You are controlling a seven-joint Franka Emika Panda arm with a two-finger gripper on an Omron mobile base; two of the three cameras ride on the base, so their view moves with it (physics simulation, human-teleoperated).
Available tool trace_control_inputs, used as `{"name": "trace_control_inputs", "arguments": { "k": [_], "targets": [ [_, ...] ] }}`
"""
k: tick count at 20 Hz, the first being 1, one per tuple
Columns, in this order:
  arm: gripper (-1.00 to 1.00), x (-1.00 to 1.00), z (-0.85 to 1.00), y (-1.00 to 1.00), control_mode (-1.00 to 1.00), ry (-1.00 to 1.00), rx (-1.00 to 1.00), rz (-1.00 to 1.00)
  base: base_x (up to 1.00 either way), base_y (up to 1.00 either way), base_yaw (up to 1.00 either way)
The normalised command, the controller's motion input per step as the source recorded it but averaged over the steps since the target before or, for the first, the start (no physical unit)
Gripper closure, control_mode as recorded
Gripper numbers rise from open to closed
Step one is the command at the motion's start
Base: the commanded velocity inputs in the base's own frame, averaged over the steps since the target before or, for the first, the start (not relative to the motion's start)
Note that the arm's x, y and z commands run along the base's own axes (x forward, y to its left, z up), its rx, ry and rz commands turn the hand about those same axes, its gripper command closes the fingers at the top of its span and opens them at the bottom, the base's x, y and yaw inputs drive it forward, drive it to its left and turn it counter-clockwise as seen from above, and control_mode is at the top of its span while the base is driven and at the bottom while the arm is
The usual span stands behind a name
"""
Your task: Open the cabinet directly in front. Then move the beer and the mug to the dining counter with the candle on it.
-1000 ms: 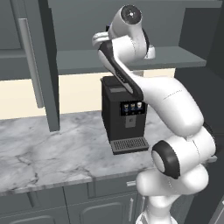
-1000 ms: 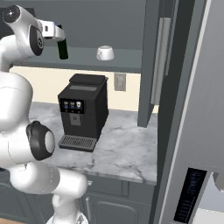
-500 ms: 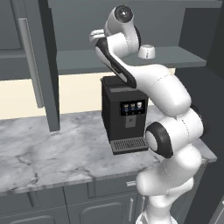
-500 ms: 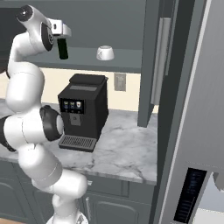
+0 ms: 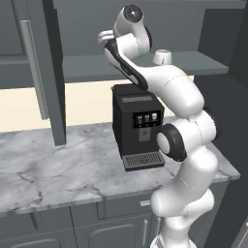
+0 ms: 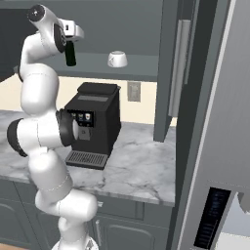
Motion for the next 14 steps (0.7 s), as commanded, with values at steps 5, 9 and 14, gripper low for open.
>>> {"name": "trace_control_inputs", "arguments": {
  "k": [5, 9, 14],
  "targets": [
    [-1.0, 0.25, 0.0, 0.0, -1.0, 0.0, 0.0, 0.0, 0.0, 0.0, 0.0],
    [1.0, 0.0, 0.0, 0.0, -1.0, 0.0, 0.0, 0.0, 0.0, 0.0, 0.0],
    [1.0, -0.04, 0.0, 0.0, -1.0, 0.0, 0.0, 0.0, 0.0, 0.0, 0.0]
  ]
}}
